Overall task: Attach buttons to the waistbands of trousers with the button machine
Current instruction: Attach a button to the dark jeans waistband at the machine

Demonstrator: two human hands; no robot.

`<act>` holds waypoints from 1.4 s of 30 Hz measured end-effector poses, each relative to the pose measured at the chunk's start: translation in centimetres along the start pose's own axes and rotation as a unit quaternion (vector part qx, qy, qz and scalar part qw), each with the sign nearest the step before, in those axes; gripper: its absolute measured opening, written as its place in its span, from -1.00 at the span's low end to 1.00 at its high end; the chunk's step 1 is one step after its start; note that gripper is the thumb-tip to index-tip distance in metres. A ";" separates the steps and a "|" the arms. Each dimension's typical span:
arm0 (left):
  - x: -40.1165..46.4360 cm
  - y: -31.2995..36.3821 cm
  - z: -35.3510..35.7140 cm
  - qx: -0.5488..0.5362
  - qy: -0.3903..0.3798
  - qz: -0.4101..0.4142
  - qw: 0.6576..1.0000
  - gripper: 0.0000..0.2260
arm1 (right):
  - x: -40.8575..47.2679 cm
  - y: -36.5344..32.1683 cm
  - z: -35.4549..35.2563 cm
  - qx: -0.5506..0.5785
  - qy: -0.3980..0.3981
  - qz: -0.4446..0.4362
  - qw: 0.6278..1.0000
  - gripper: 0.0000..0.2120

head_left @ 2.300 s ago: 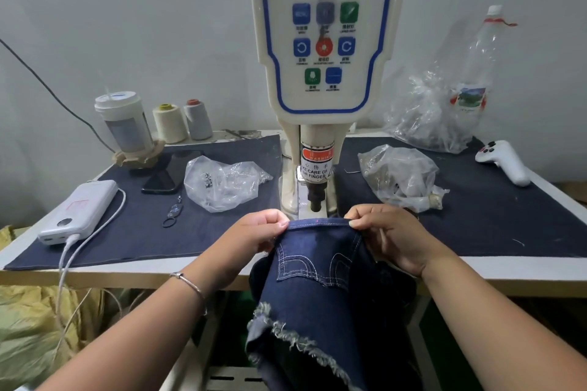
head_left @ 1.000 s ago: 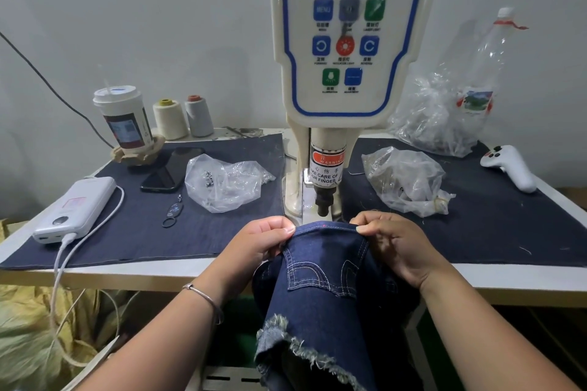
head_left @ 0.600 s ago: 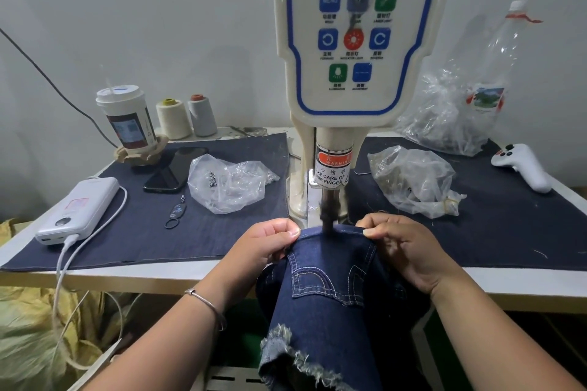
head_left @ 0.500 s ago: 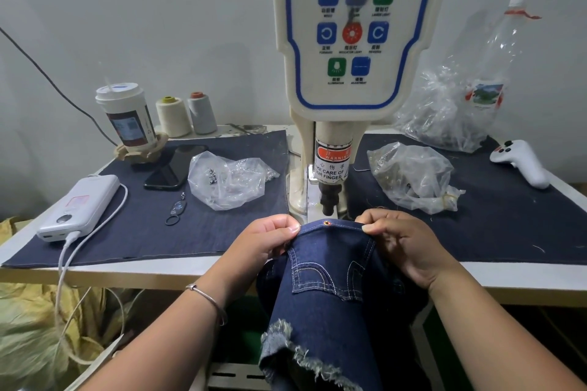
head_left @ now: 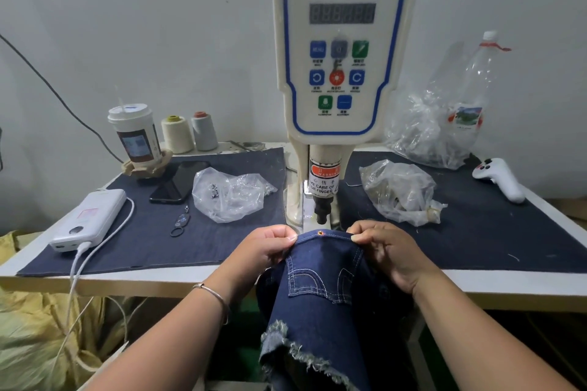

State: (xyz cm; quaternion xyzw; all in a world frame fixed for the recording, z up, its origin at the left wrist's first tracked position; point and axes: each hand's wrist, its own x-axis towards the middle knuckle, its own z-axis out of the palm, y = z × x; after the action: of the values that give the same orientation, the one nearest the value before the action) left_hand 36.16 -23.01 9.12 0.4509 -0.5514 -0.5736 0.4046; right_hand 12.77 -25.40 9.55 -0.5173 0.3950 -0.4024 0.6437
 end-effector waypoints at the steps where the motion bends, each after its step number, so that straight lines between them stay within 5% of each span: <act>1: -0.3 0.5 0.0 0.004 -0.014 -0.006 1.000 -0.87 | -0.6 -0.4 0.3 -0.011 -0.012 -0.003 1.000 -0.94; 10: -7.4 6.0 -0.4 0.087 -0.213 0.013 0.973 -0.91 | -8.5 -5.8 2.4 -0.118 -0.190 -0.082 0.971 -0.97; 14: -9.3 8.1 0.7 0.103 -0.231 -0.012 0.967 -0.71 | -11.3 -7.3 4.3 -0.158 -0.209 -0.109 0.959 -0.97; 20: -10.0 10.7 3.4 0.218 -0.226 0.025 0.949 -0.68 | -12.5 -8.1 7.8 -0.361 -0.161 -0.140 0.908 -0.90; 23: -10.6 10.8 4.6 0.285 -0.207 0.003 0.936 -0.62 | -13.0 -8.2 8.4 -0.376 -0.109 -0.138 0.910 -0.76; 27: -11.1 10.9 5.7 0.278 -0.158 0.020 0.947 -0.81 | -13.7 -8.0 7.4 -0.350 -0.086 -0.140 0.922 -0.89; 31: -11.7 12.0 4.4 0.235 -0.164 0.045 0.957 -0.94 | -14.3 -7.3 2.4 -0.373 -0.060 -0.095 0.921 -0.17; 33: -11.9 12.3 3.4 0.195 -0.192 0.054 0.960 -0.91 | -14.4 -5.8 1.1 -0.383 -0.055 -0.057 0.920 -0.04; 36: -12.1 12.2 1.7 0.126 -0.205 0.056 0.969 -0.95 | -13.3 -2.6 1.0 -0.262 -0.078 -0.025 0.962 -0.51; 38: -12.0 12.0 0.1 0.095 -0.201 0.042 0.974 -0.79 | -12.8 -1.4 1.0 -0.182 -0.047 -0.018 0.982 -0.78; 42: -12.4 11.7 -2.5 0.196 -0.129 -0.019 0.972 -0.87 | -11.9 -3.1 1.3 -0.064 -0.060 0.005 0.996 -0.76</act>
State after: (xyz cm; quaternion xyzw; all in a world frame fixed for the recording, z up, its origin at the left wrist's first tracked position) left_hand 41.44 -12.53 21.70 0.4539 -0.6920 -0.5152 0.2230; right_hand 9.32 -14.31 13.91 -0.5787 0.3833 -0.3417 0.6336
